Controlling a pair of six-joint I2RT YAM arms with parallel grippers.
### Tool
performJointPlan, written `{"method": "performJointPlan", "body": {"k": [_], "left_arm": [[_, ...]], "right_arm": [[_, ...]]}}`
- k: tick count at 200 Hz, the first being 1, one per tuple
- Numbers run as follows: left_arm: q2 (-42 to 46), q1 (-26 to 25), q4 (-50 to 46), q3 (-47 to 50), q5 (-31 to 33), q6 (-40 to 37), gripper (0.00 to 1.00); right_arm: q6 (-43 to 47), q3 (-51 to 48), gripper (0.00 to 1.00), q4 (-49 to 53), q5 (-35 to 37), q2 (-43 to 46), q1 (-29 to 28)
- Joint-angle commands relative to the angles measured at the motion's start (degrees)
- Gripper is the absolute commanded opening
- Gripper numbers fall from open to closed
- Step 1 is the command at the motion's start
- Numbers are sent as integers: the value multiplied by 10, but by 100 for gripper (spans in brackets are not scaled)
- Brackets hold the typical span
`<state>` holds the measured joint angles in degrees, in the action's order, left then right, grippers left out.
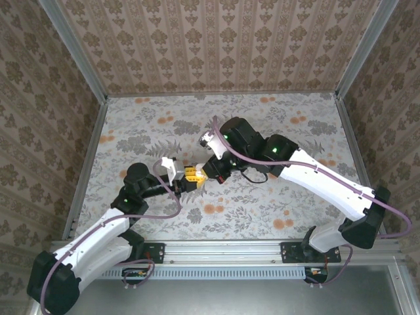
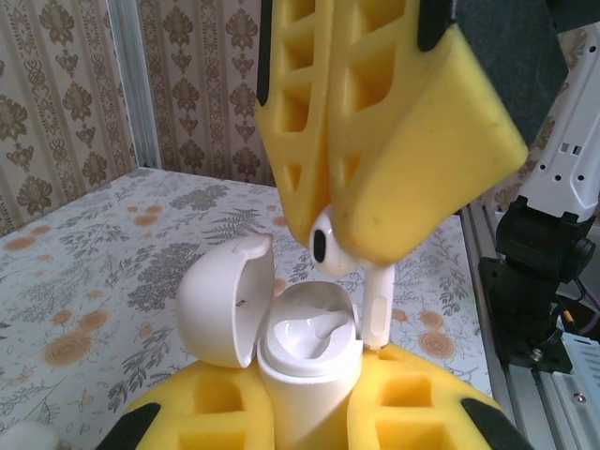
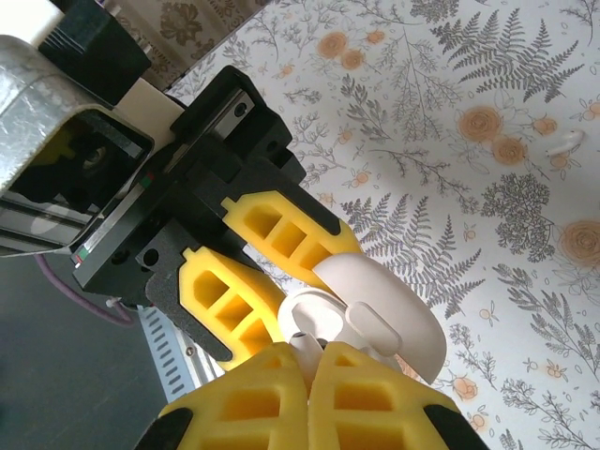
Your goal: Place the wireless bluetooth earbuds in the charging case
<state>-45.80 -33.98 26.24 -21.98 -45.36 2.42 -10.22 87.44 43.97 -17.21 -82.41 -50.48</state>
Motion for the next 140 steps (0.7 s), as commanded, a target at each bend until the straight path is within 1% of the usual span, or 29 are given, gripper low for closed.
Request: {"method": "performJointPlan", "body": {"k": [1,100,140], "left_arm": [[-3,2,18,-19,-22,7,0],[-6,-1,15,-22,-25,7,0],[-7,-1,16,-25,-25,6,0]], "right_arm": [[-1,14,4,-15,-4,22,6],[11,13,4,-14,15,13,8],[13,12,4,-10,-8,5,9]]}}
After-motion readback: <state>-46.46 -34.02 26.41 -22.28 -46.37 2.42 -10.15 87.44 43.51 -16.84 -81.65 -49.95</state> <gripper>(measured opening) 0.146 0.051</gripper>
